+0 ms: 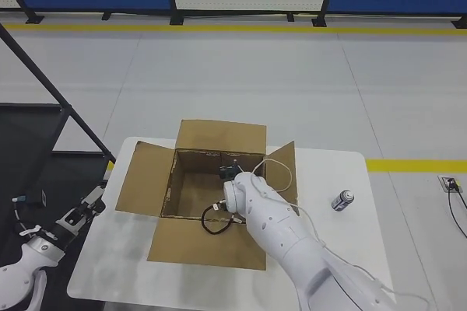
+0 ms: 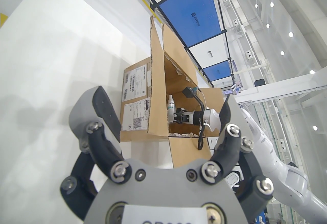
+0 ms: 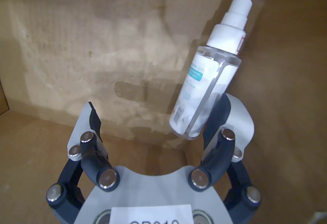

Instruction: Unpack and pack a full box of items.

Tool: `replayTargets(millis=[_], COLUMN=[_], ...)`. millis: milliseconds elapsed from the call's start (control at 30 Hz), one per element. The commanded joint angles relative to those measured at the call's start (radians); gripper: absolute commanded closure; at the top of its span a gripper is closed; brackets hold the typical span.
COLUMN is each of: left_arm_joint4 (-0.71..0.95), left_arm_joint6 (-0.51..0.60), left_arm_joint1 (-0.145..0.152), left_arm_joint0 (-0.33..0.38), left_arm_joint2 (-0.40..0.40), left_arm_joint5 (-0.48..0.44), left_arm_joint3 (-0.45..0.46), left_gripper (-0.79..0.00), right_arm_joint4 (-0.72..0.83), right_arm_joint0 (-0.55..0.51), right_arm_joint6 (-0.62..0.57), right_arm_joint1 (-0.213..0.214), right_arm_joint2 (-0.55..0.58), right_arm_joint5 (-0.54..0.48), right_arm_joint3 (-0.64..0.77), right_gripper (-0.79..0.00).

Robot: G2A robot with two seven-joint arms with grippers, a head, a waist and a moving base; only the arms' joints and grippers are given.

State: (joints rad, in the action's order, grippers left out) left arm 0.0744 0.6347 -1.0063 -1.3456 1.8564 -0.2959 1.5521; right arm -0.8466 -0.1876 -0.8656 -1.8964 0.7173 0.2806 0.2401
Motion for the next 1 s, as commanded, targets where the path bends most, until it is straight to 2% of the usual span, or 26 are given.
replayTargets(millis=[0,100,467,567,633,700,800,867,967], left_arm_joint4=[0.001,-0.001,0.001,0.0,-0.001,-0.004,-0.005,-0.008,-0.011], left_arm_joint6=[0.001,0.0,-0.004,-0.009,-0.011,-0.014,-0.018,-0.022,-0.024], left_arm_joint1=[0.001,0.002,0.005,0.006,0.007,0.007,0.007,0.008,0.008], left_arm_joint0=[0.001,0.002,0.005,0.006,0.008,0.009,0.012,0.013,0.016], left_arm_joint2=[0.0,0.0,-0.005,-0.006,-0.009,-0.012,-0.017,-0.02,-0.025], left_arm_joint5=[-0.001,-0.001,-0.005,-0.004,-0.003,-0.002,0.0,0.002,0.003], left_arm_joint3=[-0.002,-0.003,-0.006,-0.007,-0.007,-0.007,-0.006,-0.007,-0.006], left_gripper=[-0.785,-0.785,-0.785,-0.785,-0.785,-0.785,-0.785,-0.785,-0.785], right_arm_joint4=[0.011,0.023,0.002,0.006,0.011,0.017,0.025,0.021,0.004], right_arm_joint0=[0.001,0.003,0.004,0.007,0.009,0.009,0.01,0.012,0.01], right_arm_joint6=[0.015,0.034,0.066,0.064,0.072,0.079,0.088,0.09,0.091], right_arm_joint1=[0.0,0.002,0.001,0.004,0.008,0.012,0.018,0.021,0.023], right_arm_joint2=[0.007,0.016,0.02,0.025,0.031,0.037,0.044,0.046,0.042], right_arm_joint5=[-0.033,-0.077,-0.075,-0.104,-0.124,-0.152,-0.19,-0.197,-0.181], right_arm_joint3=[-0.007,-0.016,-0.037,-0.046,-0.054,-0.058,-0.061,-0.066,-0.067], right_gripper=[-0.785,-0.785,-0.785,-0.585,-0.514,-0.376,-0.329,-0.265,-0.308])
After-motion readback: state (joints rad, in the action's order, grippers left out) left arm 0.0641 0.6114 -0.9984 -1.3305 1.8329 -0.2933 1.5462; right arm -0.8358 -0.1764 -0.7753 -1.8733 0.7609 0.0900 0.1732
